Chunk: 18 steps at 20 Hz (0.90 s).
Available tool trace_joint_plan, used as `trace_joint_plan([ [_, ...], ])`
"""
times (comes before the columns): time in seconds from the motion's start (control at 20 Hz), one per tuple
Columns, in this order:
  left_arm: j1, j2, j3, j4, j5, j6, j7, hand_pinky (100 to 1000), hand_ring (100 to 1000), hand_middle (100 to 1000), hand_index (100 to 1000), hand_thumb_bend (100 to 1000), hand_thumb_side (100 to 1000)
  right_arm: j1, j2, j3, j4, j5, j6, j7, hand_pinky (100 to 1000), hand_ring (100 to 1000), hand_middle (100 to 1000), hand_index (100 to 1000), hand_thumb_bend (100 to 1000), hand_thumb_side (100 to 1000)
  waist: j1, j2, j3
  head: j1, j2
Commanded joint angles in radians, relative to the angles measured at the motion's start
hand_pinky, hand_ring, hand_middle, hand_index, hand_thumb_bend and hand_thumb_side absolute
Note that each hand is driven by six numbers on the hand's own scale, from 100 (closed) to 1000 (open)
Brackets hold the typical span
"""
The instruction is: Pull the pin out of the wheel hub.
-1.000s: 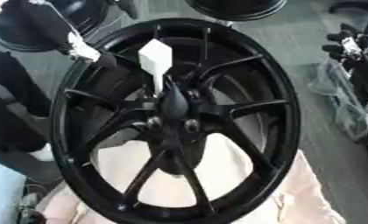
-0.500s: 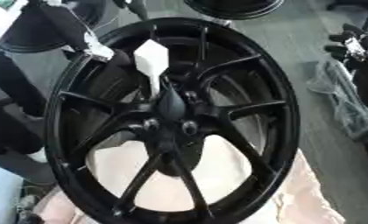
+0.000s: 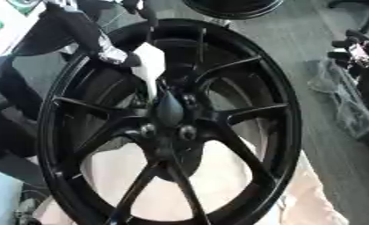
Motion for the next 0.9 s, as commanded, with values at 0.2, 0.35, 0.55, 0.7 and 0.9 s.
trace_joint_plan([
  [0.2, -0.022, 0.008, -0.009, 0.006, 0.022, -0.101, -0.091, 924, 906, 844, 846, 392, 518, -0.018, -0.017, 0.002, -0.02, 0.011, 0.013, -0.009, 953, 827, 813, 955, 100, 662, 0.0, -0.013, -0.005, 0.006, -0.013],
  [0.35, -0.019, 0.007, -0.016, 0.014, 0.031, -0.107, -0.091, 923, 903, 841, 842, 376, 529, -0.019, -0.018, 0.003, -0.019, 0.013, 0.018, -0.015, 953, 827, 812, 954, 100, 663, 0.001, -0.011, -0.006, 0.006, -0.013],
  [0.55, -0.018, 0.007, -0.02, 0.023, 0.033, -0.111, -0.091, 924, 900, 838, 842, 352, 555, -0.019, -0.018, 0.007, -0.02, 0.016, 0.024, -0.017, 953, 826, 810, 953, 100, 666, 0.002, -0.008, -0.006, 0.008, -0.011],
  [0.7, -0.019, 0.007, -0.021, 0.027, 0.031, -0.113, -0.091, 921, 897, 835, 841, 360, 552, -0.019, -0.018, 0.009, -0.02, 0.019, 0.027, -0.018, 953, 825, 809, 952, 100, 668, 0.003, -0.007, -0.007, 0.01, -0.009],
  [0.9, -0.018, 0.002, -0.023, 0.029, 0.033, -0.117, -0.091, 914, 891, 818, 826, 351, 539, -0.021, -0.018, 0.01, -0.02, 0.025, 0.033, -0.02, 953, 825, 808, 951, 100, 671, 0.003, -0.004, -0.009, 0.011, -0.011],
])
